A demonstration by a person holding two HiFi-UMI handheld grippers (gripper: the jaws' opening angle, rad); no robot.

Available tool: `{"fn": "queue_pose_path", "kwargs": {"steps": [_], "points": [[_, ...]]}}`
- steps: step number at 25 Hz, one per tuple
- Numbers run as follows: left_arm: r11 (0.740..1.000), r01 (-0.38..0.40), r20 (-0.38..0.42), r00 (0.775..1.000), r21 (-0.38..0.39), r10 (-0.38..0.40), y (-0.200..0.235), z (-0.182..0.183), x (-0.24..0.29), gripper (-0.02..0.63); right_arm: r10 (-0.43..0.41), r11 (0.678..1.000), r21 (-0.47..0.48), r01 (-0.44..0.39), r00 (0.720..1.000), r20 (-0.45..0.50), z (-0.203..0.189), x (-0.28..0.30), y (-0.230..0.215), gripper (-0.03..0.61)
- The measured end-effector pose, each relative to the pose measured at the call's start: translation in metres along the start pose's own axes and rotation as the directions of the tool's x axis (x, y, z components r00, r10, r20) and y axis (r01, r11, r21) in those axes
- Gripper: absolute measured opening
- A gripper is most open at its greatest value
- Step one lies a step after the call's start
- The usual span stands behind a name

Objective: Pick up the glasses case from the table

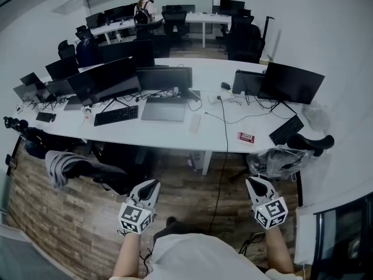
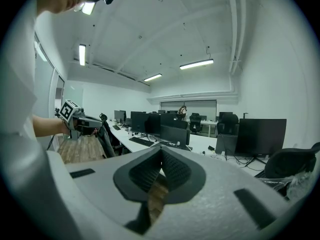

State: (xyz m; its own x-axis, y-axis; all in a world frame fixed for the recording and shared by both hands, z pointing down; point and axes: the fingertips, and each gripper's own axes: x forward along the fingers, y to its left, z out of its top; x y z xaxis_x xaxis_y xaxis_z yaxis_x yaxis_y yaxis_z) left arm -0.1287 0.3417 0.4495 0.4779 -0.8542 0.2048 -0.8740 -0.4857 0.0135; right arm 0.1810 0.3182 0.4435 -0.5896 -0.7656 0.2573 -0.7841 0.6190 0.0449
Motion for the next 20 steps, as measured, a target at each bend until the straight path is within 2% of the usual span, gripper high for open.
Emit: {"fn": "queue_pose_path", "kwargs": {"steps": [10, 20], "points": [[1.000, 0.023, 0.003, 1.000, -0.015, -0.023, 0.025, 0.001, 0.041, 0.012, -0.030, 1.000, 0.003, 0.030, 1.000, -0.008, 0.003, 0.034, -0.024, -0.002], [0.997, 0.077, -0.001, 0.997, -0.017, -0.077, 0.092, 0.008, 0.106, 0.012, -0.077, 0.997, 0.010, 0.077, 0.997, -0.024, 0.023, 0.111, -0.044, -0.002]]}}
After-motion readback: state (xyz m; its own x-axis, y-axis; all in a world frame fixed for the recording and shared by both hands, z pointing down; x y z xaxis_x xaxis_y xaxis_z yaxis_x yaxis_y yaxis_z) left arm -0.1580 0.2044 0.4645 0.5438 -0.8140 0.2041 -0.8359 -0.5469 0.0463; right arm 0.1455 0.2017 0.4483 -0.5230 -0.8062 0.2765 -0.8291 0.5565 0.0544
